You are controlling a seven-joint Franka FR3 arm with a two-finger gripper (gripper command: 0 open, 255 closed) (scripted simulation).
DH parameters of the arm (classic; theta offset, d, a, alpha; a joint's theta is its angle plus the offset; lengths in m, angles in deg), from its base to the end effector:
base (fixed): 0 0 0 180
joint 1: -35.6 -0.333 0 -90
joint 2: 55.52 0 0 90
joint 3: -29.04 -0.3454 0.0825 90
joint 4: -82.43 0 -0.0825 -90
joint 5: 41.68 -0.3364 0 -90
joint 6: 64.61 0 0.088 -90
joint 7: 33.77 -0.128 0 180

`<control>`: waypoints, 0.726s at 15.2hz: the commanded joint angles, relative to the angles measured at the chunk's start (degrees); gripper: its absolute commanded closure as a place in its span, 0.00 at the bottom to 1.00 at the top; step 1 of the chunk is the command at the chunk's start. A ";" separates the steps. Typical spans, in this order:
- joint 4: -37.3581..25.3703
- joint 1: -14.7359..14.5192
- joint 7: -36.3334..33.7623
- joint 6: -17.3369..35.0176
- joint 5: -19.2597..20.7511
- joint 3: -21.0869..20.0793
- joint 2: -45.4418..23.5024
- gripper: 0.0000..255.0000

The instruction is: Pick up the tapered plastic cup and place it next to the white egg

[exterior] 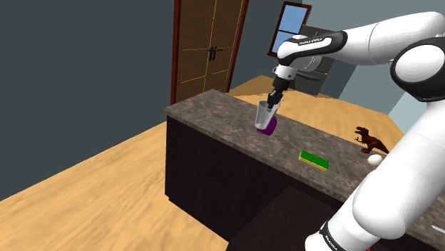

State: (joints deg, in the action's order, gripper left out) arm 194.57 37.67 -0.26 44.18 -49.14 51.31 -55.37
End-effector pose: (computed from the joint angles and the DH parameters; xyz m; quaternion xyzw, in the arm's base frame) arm 0.4654 -0.1975 0.4971 -0.9961 -0.0572 -0.0052 0.0673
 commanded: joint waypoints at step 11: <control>-8.08 -0.03 -1.34 -8.94 0.68 -0.03 1.02 1.00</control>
State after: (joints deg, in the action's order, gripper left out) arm 187.41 37.60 -1.60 36.10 -48.46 51.22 -54.26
